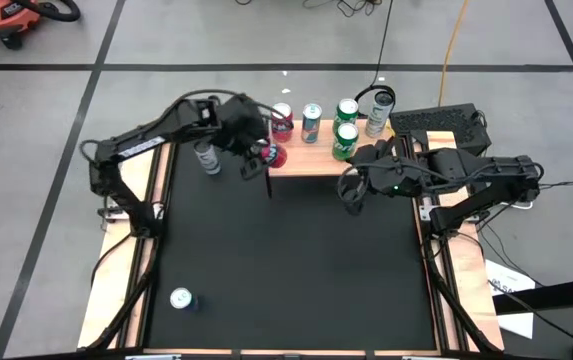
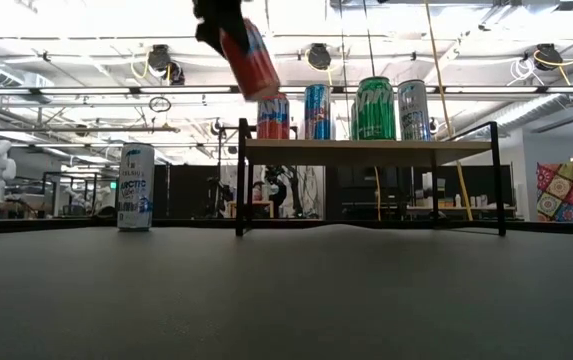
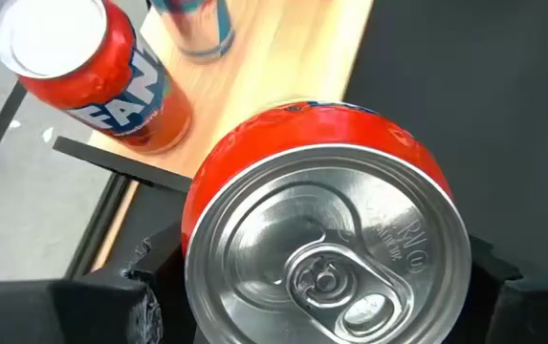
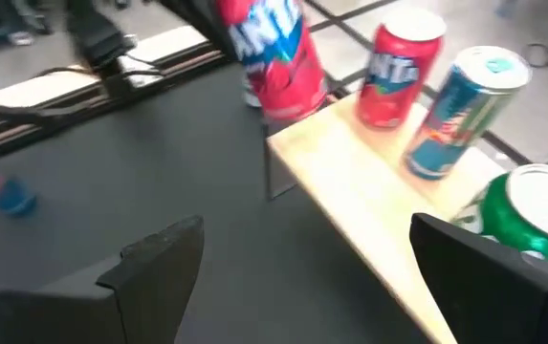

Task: Place canned beverage on shelf
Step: Put the red soda can on the shelf aligned with the other red soda can

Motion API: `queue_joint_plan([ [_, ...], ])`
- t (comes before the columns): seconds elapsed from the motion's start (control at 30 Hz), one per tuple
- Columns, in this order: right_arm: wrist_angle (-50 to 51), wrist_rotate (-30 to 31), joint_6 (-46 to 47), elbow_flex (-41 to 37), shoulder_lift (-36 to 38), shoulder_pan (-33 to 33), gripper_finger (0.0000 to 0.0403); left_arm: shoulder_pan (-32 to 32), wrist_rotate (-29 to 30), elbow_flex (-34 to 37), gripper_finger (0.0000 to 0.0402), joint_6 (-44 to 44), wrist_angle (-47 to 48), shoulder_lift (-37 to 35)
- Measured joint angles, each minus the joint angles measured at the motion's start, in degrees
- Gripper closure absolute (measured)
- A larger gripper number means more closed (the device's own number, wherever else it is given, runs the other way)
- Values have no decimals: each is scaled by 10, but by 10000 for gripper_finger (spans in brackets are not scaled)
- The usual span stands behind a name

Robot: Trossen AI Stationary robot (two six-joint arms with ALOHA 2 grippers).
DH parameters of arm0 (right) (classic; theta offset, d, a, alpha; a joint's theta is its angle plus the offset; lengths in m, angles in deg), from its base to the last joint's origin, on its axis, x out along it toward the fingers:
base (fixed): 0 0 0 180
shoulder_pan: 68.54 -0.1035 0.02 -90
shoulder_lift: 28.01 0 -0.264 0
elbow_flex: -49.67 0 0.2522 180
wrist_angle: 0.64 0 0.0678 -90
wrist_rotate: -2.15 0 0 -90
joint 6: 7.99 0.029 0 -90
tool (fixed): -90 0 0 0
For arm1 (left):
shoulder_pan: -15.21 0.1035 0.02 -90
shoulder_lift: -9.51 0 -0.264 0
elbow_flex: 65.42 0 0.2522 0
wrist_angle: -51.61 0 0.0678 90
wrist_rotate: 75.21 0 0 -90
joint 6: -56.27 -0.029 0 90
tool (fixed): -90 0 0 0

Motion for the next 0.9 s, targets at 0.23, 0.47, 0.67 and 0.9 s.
queue_joint_plan([
  [0.23,-3,9,22,0,-16,32,46,33,-3,0,116,-35,-5,56],
  [0.47,-30,10,32,0,-35,54,46,38,-7,1,116,-51,-14,83],
  [0.67,-59,8,28,0,-70,76,46,38,-14,0,116,-97,-10,99],
  [0.9,-87,-8,24,0,-106,86,46,38,-22,0,116,-139,-19,99],
])
